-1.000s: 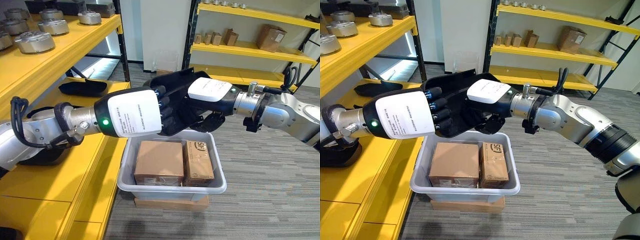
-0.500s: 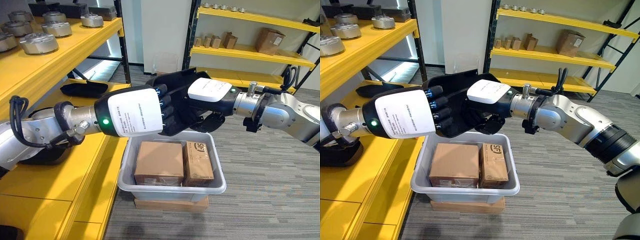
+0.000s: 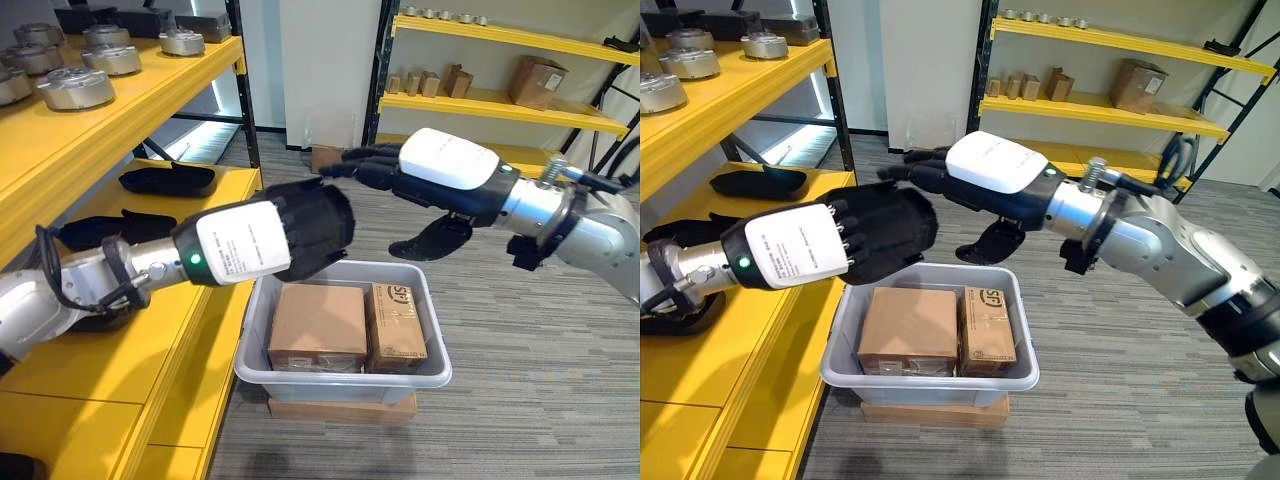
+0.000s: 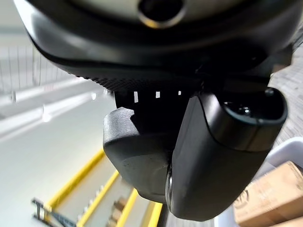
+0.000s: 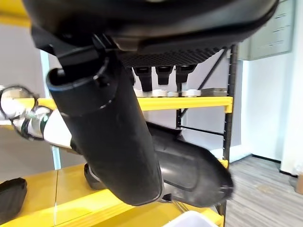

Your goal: Move parts from the plastic box to the shelf.

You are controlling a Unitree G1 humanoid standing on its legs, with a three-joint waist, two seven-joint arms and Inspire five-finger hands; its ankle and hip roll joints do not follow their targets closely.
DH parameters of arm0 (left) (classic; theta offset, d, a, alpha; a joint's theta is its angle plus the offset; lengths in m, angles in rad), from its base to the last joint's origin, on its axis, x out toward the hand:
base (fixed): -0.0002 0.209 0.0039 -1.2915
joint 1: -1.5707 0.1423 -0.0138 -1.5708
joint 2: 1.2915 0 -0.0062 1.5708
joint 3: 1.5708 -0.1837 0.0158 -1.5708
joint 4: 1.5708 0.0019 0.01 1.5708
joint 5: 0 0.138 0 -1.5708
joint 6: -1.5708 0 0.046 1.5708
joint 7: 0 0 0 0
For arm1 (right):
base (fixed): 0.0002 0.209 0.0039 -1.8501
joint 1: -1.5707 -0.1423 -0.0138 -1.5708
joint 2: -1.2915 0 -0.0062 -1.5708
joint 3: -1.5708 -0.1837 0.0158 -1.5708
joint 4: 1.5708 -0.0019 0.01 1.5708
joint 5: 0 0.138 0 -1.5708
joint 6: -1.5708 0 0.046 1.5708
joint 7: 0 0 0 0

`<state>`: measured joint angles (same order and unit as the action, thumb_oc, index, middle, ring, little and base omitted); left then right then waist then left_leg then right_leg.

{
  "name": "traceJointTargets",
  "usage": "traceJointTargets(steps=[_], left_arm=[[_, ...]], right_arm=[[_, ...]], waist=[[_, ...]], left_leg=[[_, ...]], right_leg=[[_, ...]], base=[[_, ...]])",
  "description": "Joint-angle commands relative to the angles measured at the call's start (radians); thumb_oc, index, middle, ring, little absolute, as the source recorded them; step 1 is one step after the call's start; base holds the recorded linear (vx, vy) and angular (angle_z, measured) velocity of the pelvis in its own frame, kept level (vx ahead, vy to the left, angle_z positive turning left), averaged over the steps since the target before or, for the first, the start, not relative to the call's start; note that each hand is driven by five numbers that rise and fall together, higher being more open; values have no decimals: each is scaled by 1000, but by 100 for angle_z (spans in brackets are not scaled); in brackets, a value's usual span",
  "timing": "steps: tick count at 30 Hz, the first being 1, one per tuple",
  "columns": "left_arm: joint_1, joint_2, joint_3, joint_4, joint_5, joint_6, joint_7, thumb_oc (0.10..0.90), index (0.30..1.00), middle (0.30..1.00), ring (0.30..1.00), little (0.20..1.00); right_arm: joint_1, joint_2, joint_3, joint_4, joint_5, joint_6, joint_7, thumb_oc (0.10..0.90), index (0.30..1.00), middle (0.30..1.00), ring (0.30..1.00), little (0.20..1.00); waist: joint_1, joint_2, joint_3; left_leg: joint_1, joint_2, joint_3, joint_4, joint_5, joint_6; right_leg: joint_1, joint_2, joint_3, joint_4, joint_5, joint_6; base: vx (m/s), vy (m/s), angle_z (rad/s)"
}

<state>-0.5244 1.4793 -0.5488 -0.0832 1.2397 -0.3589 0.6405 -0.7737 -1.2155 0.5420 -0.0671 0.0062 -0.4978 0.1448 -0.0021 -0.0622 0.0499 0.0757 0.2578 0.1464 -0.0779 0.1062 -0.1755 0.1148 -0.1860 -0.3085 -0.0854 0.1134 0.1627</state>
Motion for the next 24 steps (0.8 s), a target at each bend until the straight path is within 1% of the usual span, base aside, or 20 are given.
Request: traceJointTargets(steps=[1,3,5,6,7,8,9,12,13,14,15,16,17,19,20,21,22,23,24], left_arm=[[-24,70,250,12,-72,101,49,400,300,300,300,300],[59,64,342,6,-78,102,54,400,300,300,300,300],[131,60,411,-6,-73,99,56,400,300,300,300,300],[185,46,455,-1,-76,100,55,400,300,300,300,300],[216,46,487,-14,-75,98,55,400,300,300,300,300],[284,26,566,-38,-75,100,60,400,300,300,300,300],[302,9,590,-44,-78,103,62,400,300,300,300,300],[381,-63,704,-120,-88,109,69,400,300,300,300,300],[393,-65,717,-128,-88,109,65,400,300,300,300,300],[413,-129,779,-202,-97,111,83,400,300,300,300,300],[423,-132,790,-211,-96,110,79,400,300,300,300,300],[430,-156,805,-241,-103,104,76,400,300,300,300,300],[428,-222,831,-291,-125,107,85,400,300,300,300,300],[439,-293,841,-317,-163,99,73,400,300,300,300,300],[460,-391,853,-360,-211,81,58,400,300,300,300,300],[464,-431,856,-368,-230,77,56,400,300,300,300,300],[464,-497,846,-390,-263,60,40,400,300,300,300,300],[472,-553,845,-396,-294,59,35,400,300,300,300,300],[486,-605,843,-416,-321,45,14,400,300,300,300,300]], right_arm=[[29,-42,-125,-20,138,-14,-55,900,1000,1000,1000,1000],[141,-56,-234,-79,153,-19,-43,900,1000,1000,1000,1000],[249,-55,-341,-128,181,-24,-32,900,1000,1000,1000,1000],[332,-47,-420,-151,201,-29,-28,900,1000,1000,1000,1000],[366,-46,-453,-169,203,-27,-23,900,1000,1000,1000,1000],[456,-27,-539,-202,210,-31,-19,900,1000,1000,1000,1000],[483,-11,-562,-203,213,-33,-20,900,1000,1000,1000,1000],[572,41,-634,-243,203,-30,-19,900,1000,1000,1000,1000],[578,41,-639,-248,202,-29,-19,900,1000,1000,1000,1000],[614,80,-662,-261,196,-24,-21,900,1000,1000,1000,1000],[620,80,-668,-265,195,-24,-21,900,1000,1000,1000,1000],[626,93,-672,-273,190,-19,-21,900,1000,1000,1000,1000],[641,131,-679,-276,177,-14,-31,900,1000,1000,1000,1000],[657,161,-690,-283,168,-9,-34,900,1000,1000,1000,1000],[669,205,-692,-286,151,1,-45,900,1000,1000,1000,1000],[671,221,-694,-287,148,7,-44,900,1000,1000,1000,1000],[674,257,-688,-282,133,16,-54,900,1000,1000,1000,1000],[680,281,-688,-286,122,20,-58,900,1000,1000,1000,1000],[689,300,-693,-288,108,26,-62,900,1000,1000,1000,1000]], waist=[[-21,-21,-76],[-25,-18,-75],[-35,-10,-72],[-40,-4,-70],[-38,-6,-71],[-41,-1,-69],[-44,2,-68],[-49,7,-65],[-48,7,-64],[-54,11,-63],[-54,11,-62],[-57,13,-63],[-62,15,-61],[-64,16,-59],[-64,19,-54],[-64,19,-54],[-63,19,-51],[-62,19,-49],[-60,19,-47]], left_leg=[[54,-12,23,-9,-90,22],[52,-13,23,-9,-90,22],[49,-12,22,-9,-87,22],[47,-12,23,-9,-86,23],[46,-11,23,-9,-86,23],[45,-12,24,-9,-86,23],[45,-12,24,-9,-86,23],[45,-13,24,-9,-87,24],[45,-13,24,-9,-87,24],[46,-13,24,-9,-90,25],[45,-13,24,-9,-90,25],[44,-14,23,-9,-91,26],[44,-15,23,-9,-91,28],[44,-17,23,-9,-91,29],[47,-18,22,-9,-94,32],[46,-19,21,-9,-93,33],[45,-19,18,-9,-94,35],[45,-20,17,-9,-94,37],[45,-20,15,-9,-94,39]], right_leg=[[7,-28,29,57,-78,46],[5,-28,30,56,-78,46],[1,-27,32,58,-79,45],[-1,-27,34,59,-80,44],[-2,-27,34,59,-80,44],[-5,-27,35,59,-80,44],[-5,-27,36,58,-80,44],[-8,-27,38,56,-81,42],[-8,-26,38,56,-81,42],[-7,-27,39,56,-83,40],[-8,-27,39,55,-83,40],[-8,-27,41,55,-83,40],[-8,-28,42,54,-84,37],[-9,-28,44,55,-86,35],[-5,-27,43,55,-89,32],[-5,-27,43,54,-88,30],[-2,-28,40,53,-90,27],[-1,-28,39,53,-91,25],[0,-28,39,53,-93,22]], base=[[0,0,0],[0,0,0],[0,0,0],[0,0,0],[2,-19,-3],[4,-16,-5],[2,-22,-5],[0,-11,-2],[0,0,0],[0,0,0],[0,0,0],[-1,-25,-6],[1,-33,-6],[-2,-29,-5],[-7,-29,-4],[-8,-46,0],[-8,-36,0],[-6,-43,2],[-6,-39,2]])
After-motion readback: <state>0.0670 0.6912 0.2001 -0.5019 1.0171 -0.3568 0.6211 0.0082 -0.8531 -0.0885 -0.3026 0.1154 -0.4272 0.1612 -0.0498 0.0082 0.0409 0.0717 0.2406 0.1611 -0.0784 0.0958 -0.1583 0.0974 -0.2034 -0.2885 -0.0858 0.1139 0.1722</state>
